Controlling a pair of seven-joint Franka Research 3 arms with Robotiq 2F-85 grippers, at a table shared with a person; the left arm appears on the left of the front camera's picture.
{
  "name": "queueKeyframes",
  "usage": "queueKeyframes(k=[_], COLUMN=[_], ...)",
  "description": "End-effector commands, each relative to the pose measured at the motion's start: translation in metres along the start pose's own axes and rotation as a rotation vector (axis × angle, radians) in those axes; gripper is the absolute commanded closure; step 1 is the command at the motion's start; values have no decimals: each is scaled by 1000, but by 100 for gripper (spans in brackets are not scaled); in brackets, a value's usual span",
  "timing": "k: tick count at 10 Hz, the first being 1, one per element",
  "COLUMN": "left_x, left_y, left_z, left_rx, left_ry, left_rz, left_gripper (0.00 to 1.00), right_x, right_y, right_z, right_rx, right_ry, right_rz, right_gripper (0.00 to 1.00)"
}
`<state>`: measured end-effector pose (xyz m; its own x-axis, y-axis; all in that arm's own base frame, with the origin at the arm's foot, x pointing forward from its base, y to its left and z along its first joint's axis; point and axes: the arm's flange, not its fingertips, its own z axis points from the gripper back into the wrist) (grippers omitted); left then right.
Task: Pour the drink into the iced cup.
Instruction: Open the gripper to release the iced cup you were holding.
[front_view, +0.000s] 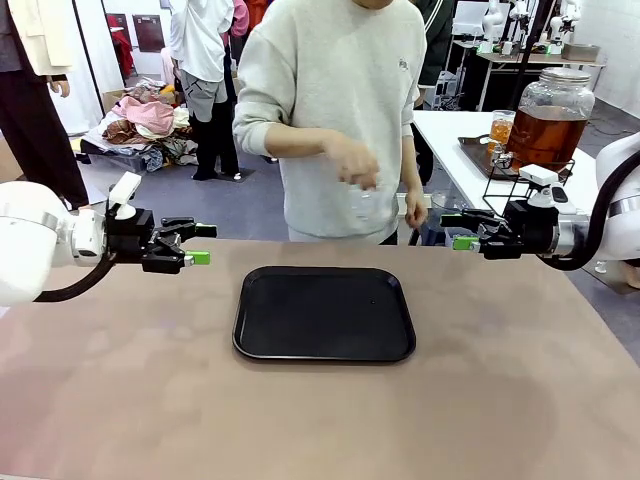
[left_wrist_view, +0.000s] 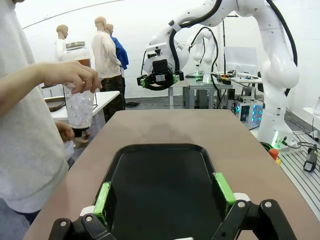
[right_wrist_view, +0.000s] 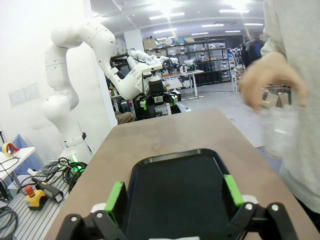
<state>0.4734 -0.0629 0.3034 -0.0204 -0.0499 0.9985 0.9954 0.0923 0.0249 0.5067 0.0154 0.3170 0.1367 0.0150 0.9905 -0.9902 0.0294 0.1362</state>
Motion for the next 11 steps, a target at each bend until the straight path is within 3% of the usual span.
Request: queueKeyframes(k=[1,11], left_x=[2,2], left_y=[0,0], left_z=[0,0], left_rx=[-4,-4], left_ry=[-7,-7], left_rz=[-1,-1], left_gripper=[0,0], right_x=[4,4], right_y=[-1,-1], right_z=[0,0], right_rx=[-5,-5], right_ry=[7,7], right_rz=[-10,-10], right_gripper=[0,0])
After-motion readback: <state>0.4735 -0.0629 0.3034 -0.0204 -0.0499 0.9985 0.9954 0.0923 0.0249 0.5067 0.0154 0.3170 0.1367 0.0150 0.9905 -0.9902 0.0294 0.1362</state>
